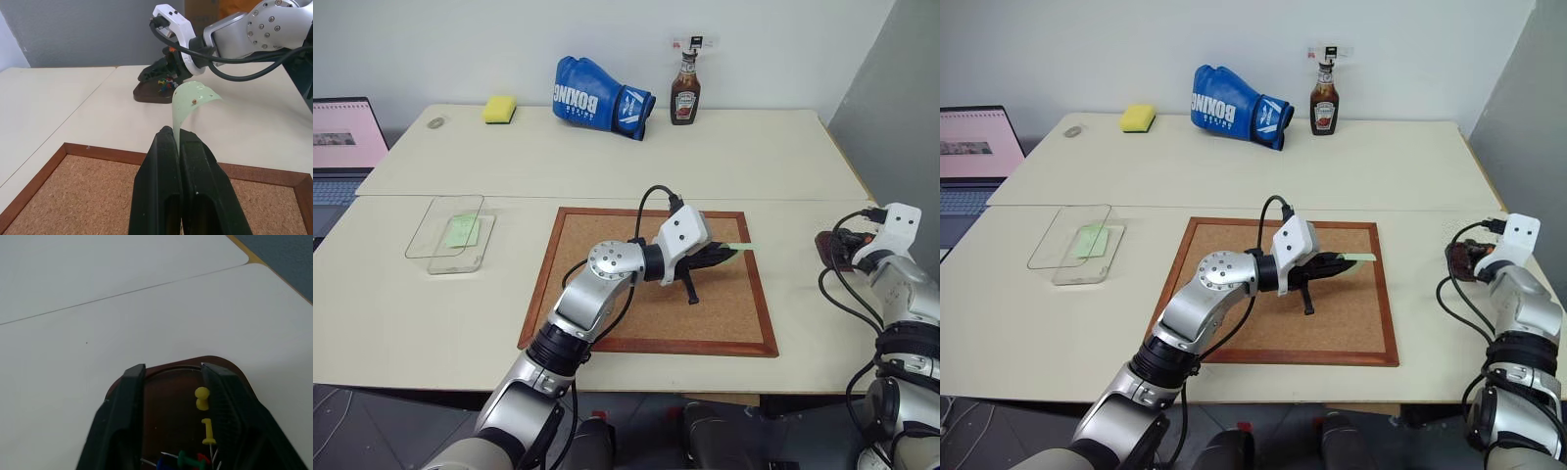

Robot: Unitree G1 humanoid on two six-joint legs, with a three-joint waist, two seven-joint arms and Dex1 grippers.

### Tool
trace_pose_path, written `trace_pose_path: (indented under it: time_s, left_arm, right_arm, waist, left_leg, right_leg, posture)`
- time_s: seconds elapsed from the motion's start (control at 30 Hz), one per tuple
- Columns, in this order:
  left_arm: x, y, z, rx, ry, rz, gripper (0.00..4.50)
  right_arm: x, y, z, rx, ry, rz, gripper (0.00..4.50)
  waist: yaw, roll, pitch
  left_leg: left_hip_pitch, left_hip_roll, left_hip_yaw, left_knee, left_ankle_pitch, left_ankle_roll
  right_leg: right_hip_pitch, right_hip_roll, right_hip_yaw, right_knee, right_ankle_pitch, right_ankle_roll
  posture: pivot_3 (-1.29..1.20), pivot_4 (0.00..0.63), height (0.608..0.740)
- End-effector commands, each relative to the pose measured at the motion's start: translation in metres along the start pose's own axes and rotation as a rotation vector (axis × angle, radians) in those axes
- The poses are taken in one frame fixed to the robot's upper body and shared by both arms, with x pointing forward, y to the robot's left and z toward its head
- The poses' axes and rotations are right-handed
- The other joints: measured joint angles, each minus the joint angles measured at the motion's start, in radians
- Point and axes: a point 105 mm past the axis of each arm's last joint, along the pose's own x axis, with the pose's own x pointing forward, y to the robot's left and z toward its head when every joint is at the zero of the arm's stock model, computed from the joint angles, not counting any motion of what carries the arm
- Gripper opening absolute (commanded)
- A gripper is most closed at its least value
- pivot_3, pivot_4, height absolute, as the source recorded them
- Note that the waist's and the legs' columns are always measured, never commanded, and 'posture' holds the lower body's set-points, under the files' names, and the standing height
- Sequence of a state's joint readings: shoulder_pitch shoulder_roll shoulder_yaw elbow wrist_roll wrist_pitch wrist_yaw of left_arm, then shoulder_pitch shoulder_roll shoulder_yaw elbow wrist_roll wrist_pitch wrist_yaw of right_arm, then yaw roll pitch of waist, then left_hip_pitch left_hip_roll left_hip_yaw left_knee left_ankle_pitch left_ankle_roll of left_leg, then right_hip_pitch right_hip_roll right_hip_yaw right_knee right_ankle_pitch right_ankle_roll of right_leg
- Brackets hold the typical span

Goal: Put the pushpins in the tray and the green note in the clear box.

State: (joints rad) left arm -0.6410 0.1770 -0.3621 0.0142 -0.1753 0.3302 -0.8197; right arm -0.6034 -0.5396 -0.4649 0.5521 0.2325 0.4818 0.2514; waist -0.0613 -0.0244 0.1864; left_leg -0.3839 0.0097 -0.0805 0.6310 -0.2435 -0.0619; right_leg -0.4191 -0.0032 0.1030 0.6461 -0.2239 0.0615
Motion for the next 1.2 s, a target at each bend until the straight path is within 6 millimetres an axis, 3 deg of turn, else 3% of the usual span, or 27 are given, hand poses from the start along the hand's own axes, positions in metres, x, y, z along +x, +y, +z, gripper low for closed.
trace_pose_path:
  time_s: [0.03, 0.27, 0.63, 0.87, 1.1, 1.2]
  left_arm:
    - [-0.001, 0.002, 0.011, 0.048, -0.022, 0.002, 0.0]
    - [-0.003, 0.007, 0.009, 0.051, -0.013, 0.011, 0.0]
    - [-0.004, 0.009, 0.008, 0.055, -0.01, 0.02, 0.0]
    - [-0.006, 0.012, 0.006, 0.053, -0.004, 0.035, 0.0]
    - [-0.032, 0.054, 0.003, -0.018, 0.014, 0.224, 0.0]
    - [-0.071, 0.091, -0.009, -0.064, 0.061, 0.442, 0.0]
  right_arm:
    - [-0.002, -0.004, 0.024, -0.039, -0.082, -0.015, 2.87]
    - [-0.002, -0.006, 0.023, -0.032, -0.077, -0.018, 4.44]
    - [-0.003, 0.008, 0.024, 0.145, -0.076, 0.057, 4.44]
    - [-0.007, 0.015, 0.033, 0.042, -0.115, 0.084, 4.44]
    - [-0.039, 0.067, 0.043, -0.127, -0.163, 0.317, 4.44]
    - [-0.08, 0.125, 0.047, -0.172, -0.204, 0.608, 4.44]
  waist:
    - [0.0, 0.0, 0.0]
    - [0.0, 0.0, 0.0]
    - [0.0, 0.0, 0.0]
    - [0.0, 0.0, 0.0]
    - [-0.003, 0.0, 0.0]
    - [-0.004, 0.001, 0.0]
  left_leg:
    - [0.0, 0.0, 0.0, 0.0, 0.0, 0.0]
    - [0.0, 0.0, 0.0, 0.0, 0.0, 0.0]
    - [0.0, 0.0, 0.0, 0.0, 0.0, 0.0]
    - [0.0, 0.0, 0.0, 0.0, 0.0, 0.0]
    - [0.0, 0.0, -0.001, 0.0, 0.0, 0.0]
    - [0.0, 0.0, -0.001, 0.0, 0.0, 0.0]
  right_leg:
    - [0.0, 0.0, 0.0, 0.0, 0.0, 0.0]
    - [0.0, 0.0, 0.0, 0.0, 0.0, 0.0]
    - [0.0, 0.0, 0.0, 0.0, 0.0, 0.0]
    - [0.0, 0.0, 0.0, 0.0, 0.0, 0.0]
    - [0.0, 0.0, 0.0, 0.0, 0.0, 0.0]
    - [0.0, 0.0, 0.0, 0.0, 0.0, 0.0]
  posture:
    - [0.0, 0.15, 0.74]
    - [0.0, 0.15, 0.74]
    - [0.0, 0.15, 0.74]
    - [0.0, 0.15, 0.74]
    - [0.0, 0.15, 0.74]
    - [0.0, 0.15, 0.74]
